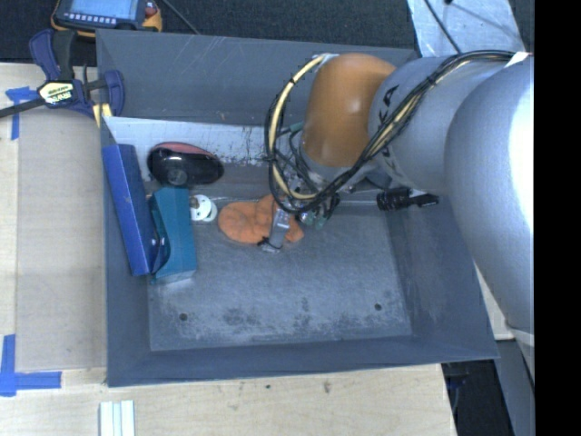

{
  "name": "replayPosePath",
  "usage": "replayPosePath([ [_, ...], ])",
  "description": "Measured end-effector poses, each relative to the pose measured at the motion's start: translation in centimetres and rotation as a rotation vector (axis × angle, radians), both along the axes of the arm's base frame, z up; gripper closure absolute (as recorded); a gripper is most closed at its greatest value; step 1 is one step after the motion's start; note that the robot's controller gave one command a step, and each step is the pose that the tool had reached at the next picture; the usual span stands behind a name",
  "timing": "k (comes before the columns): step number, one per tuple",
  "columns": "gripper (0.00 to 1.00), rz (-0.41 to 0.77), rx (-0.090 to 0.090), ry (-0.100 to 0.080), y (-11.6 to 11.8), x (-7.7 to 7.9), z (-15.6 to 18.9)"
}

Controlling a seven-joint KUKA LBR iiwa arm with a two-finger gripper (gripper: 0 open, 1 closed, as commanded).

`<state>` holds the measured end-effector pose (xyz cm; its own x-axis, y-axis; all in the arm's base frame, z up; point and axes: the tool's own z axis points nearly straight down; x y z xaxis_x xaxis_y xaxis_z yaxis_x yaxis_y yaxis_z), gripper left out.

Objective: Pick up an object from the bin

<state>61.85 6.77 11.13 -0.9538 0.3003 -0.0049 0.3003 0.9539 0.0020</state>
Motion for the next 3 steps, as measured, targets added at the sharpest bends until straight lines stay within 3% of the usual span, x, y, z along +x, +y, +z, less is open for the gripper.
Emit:
replayPosePath([
  [1, 0.0, 0.043, -0.001, 0.002, 1.0, -0.8, -2.9],
  [2, 1.0, -0.084, 0.0, -0.004, 2.2, 0.2, -3.9],
  [3, 1.0, -0.084, 0.0, -0.004, 2.2, 0.2, -3.9],
])
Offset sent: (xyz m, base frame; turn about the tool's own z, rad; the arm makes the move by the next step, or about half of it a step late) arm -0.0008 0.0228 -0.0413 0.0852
